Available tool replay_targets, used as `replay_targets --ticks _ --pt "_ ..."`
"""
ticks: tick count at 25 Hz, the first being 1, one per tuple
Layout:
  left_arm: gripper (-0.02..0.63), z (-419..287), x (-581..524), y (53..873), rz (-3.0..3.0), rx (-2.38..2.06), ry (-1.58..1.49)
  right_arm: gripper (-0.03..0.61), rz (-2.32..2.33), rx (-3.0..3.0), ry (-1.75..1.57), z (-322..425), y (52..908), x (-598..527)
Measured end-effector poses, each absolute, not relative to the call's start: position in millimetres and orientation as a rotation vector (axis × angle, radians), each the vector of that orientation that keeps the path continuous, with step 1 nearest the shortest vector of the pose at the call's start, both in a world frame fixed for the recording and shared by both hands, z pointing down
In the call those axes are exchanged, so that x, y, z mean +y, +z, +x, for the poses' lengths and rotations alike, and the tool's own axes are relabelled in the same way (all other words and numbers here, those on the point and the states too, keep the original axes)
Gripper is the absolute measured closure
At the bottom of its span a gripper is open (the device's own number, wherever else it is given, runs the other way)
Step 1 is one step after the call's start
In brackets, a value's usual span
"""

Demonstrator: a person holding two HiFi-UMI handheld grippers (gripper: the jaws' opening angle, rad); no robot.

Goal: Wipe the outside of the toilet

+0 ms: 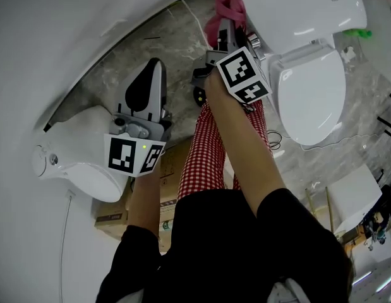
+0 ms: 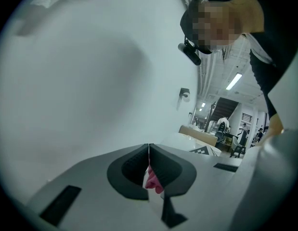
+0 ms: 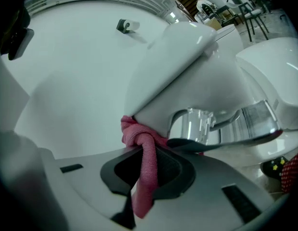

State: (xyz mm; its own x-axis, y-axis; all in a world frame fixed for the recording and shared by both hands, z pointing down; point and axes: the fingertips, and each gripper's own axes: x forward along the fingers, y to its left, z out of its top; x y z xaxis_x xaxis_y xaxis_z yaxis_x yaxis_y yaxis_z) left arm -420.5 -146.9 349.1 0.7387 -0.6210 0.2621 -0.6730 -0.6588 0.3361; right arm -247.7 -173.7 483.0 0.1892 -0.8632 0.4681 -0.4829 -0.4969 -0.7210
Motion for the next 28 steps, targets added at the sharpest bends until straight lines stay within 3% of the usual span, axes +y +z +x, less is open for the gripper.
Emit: replay_targets --ticks 28 --pt "0.603 -401.8 -107.3 340.1 2.536 -0.982 0.168 0.523 -1.987 1.262 -1.208 -242.6 460.0 -109.1"
